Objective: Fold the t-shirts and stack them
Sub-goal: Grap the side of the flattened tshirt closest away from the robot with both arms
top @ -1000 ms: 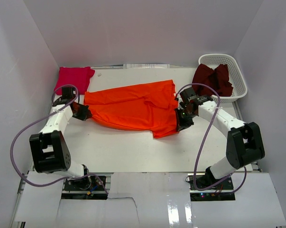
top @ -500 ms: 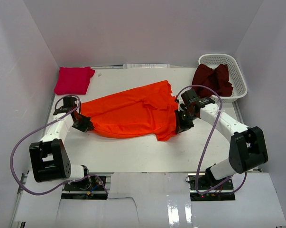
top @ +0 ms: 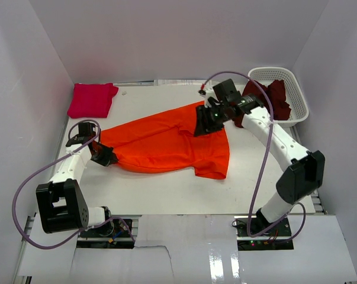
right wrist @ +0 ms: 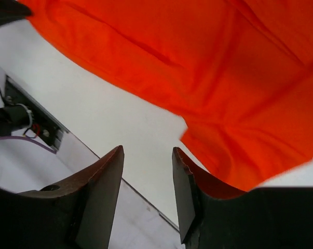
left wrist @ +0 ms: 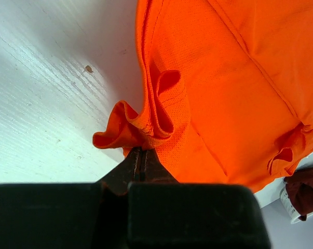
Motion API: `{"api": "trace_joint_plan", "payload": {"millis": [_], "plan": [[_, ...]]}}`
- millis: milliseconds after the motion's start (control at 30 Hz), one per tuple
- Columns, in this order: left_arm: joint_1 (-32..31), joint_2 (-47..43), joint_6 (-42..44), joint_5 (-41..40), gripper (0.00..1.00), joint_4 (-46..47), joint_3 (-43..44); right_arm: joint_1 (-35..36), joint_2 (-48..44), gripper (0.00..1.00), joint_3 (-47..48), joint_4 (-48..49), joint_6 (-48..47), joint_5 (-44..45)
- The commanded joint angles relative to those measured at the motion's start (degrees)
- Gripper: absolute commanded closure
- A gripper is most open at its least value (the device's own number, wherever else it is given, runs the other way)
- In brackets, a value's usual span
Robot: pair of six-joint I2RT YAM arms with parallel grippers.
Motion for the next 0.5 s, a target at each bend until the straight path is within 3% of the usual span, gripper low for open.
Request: {"api": "trace_joint_plan", "payload": {"millis": [0, 167, 333, 467], "plan": [[0.4, -2.2, 0.2, 1.1, 1.00, 0.4, -1.1, 5.0, 9.1, 0.51, 9.1, 2.1, 0.3, -7.1], [0.4, -2.1, 0.2, 1.4, 1.00, 0.8, -1.6, 10.9, 24.9, 0.55, 21.5, 2.8, 0.3, -13.5], [0.3, -1.9, 0.3, 1.6, 1.00, 1.1, -1.7, 13.7, 41.2, 0.55, 41.8, 0.2, 1.7, -19.6], [0.3, -1.9, 0.2, 1.9, 1.00, 1.3, -1.9, 14.5, 46.6, 0.56, 45.3, 5.8, 5.8, -27.2]]}}
